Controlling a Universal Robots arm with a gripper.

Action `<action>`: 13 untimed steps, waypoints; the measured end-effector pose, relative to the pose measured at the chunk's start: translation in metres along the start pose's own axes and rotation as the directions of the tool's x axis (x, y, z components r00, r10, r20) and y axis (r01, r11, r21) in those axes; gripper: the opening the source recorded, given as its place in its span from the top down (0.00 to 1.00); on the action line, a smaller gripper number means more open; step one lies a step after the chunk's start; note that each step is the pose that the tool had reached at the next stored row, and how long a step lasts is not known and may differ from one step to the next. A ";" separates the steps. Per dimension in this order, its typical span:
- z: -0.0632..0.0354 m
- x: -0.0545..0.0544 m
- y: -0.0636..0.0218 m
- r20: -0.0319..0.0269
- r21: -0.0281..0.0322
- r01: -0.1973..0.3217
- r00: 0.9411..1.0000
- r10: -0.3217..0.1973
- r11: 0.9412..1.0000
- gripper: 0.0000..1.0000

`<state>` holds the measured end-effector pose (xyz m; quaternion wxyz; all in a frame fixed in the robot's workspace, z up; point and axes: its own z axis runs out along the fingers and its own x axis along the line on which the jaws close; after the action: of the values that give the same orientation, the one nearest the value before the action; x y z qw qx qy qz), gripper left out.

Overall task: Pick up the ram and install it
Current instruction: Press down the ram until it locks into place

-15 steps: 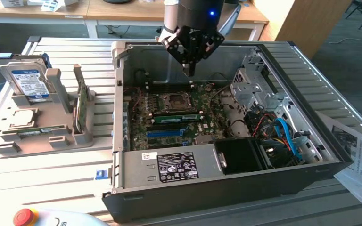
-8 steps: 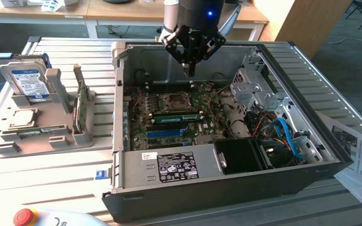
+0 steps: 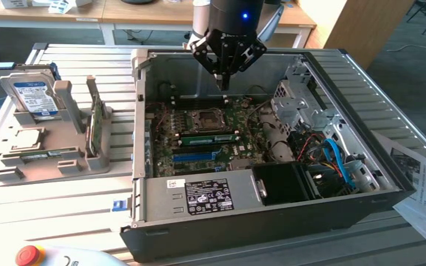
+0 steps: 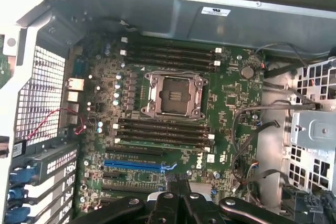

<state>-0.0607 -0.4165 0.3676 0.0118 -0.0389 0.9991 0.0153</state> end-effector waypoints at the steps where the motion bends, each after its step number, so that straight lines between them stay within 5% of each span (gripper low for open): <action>1: 0.0000 0.000 0.0000 0.000 0.000 0.000 1.000 0.000 1.000 0.90; 7: 0.0000 0.000 0.0000 -0.008 -0.009 -0.003 1.000 0.003 1.000 0.90; 13: 0.0000 0.000 -0.0001 -0.032 -0.029 -0.011 0.999 0.010 1.000 0.90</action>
<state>-0.0607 -0.4166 0.3676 -0.0048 -0.0338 0.9990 0.0291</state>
